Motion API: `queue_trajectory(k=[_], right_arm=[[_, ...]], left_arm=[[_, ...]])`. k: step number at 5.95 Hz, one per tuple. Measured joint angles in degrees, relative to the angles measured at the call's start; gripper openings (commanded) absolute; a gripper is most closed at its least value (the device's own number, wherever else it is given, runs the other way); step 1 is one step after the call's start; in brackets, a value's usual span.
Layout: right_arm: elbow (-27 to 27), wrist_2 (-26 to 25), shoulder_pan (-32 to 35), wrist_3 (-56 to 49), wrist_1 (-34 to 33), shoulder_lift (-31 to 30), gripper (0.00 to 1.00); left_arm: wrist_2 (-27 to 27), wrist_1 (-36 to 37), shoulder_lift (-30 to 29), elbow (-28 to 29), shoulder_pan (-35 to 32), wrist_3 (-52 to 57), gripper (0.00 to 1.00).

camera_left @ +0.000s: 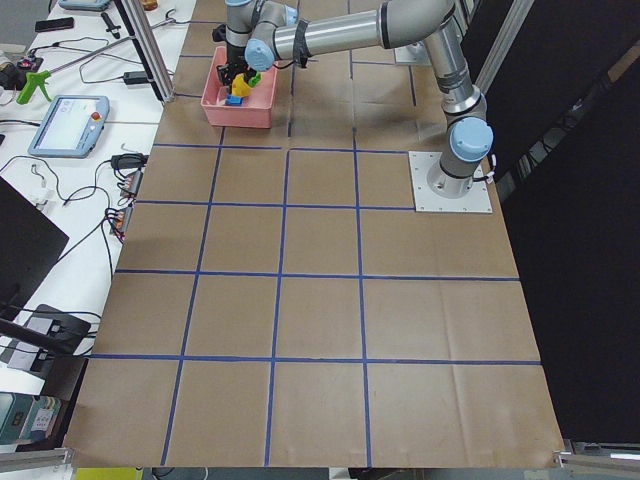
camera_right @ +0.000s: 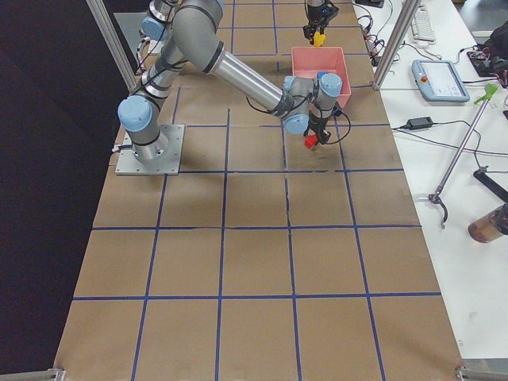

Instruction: Put all blocks into box

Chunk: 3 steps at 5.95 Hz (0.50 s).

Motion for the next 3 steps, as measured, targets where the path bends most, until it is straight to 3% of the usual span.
queue_trajectory(k=[2, 3], right_arm=[[-0.1, -1.2, 0.0, 0.1, 0.1, -0.2, 0.17], [-0.2, -1.3, 0.0, 0.1, 0.0, -0.8, 0.16]], left_arm=[[-0.3, 2.4, -3.3, 1.9, -1.0, -0.5, 0.86], [-0.3, 3.3, -3.8, 1.8, -1.5, -0.6, 0.99]])
